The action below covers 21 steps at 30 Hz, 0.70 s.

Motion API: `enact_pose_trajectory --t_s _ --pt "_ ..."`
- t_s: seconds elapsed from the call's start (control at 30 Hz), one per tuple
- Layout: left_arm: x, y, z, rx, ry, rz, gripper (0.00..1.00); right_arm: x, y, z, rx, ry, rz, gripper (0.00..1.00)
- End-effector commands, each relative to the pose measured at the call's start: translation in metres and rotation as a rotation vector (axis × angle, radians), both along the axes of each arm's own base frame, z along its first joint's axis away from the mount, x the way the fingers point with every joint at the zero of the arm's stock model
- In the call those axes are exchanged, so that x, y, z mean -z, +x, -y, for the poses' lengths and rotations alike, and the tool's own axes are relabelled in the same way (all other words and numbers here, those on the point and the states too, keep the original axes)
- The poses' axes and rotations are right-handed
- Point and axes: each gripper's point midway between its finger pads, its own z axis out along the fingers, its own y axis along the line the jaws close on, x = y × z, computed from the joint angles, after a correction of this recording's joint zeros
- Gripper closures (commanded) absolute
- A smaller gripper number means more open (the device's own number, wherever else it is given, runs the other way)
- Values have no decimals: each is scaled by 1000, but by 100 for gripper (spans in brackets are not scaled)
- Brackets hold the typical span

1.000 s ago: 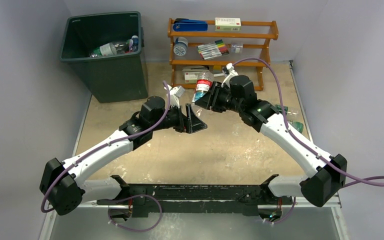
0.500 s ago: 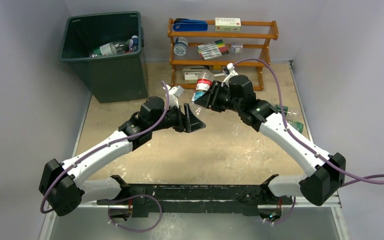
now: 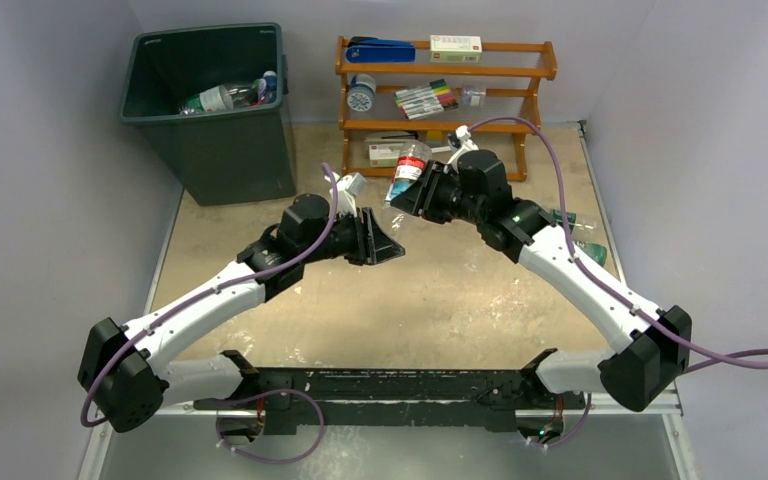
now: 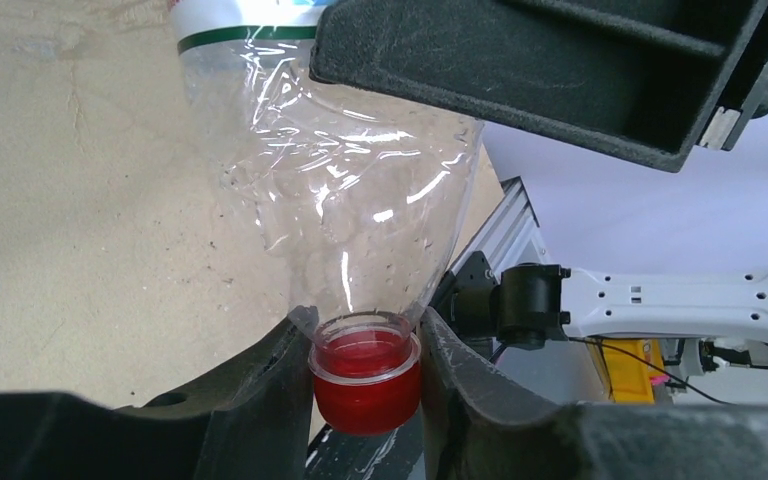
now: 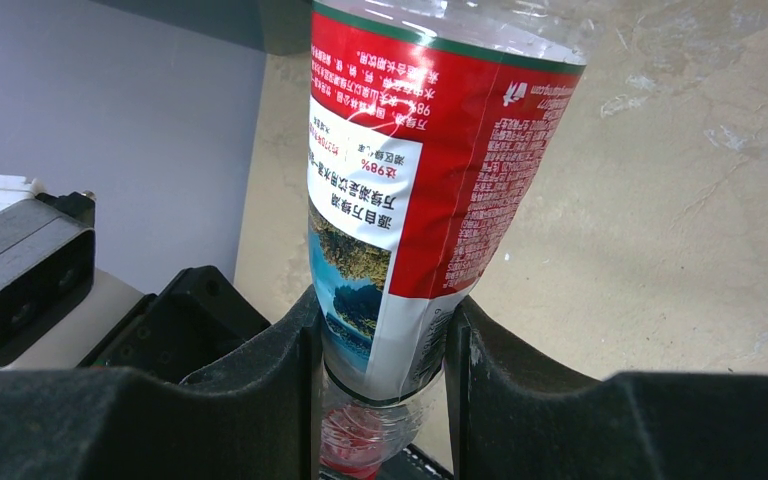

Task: Put the plastic bottles in the bin
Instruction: Pick up the plastic bottle at the center of the board.

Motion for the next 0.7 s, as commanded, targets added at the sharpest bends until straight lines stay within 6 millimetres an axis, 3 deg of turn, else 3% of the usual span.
enact_pose_trajectory --t_s 0.0,0.13,0.3,0.67 --pt "-17 -1 2 14 -38 50 69 -26 4 -2 11 34 54 82" --pt "-20 2 1 -4 -32 64 74 -27 4 -2 11 35 58 79" --pt "-23 6 1 -15 -19 80 75 -31 4 0 19 46 77 47" --pt "-28 13 3 -27 -14 96 75 -27 -18 13 11 37 47 1"
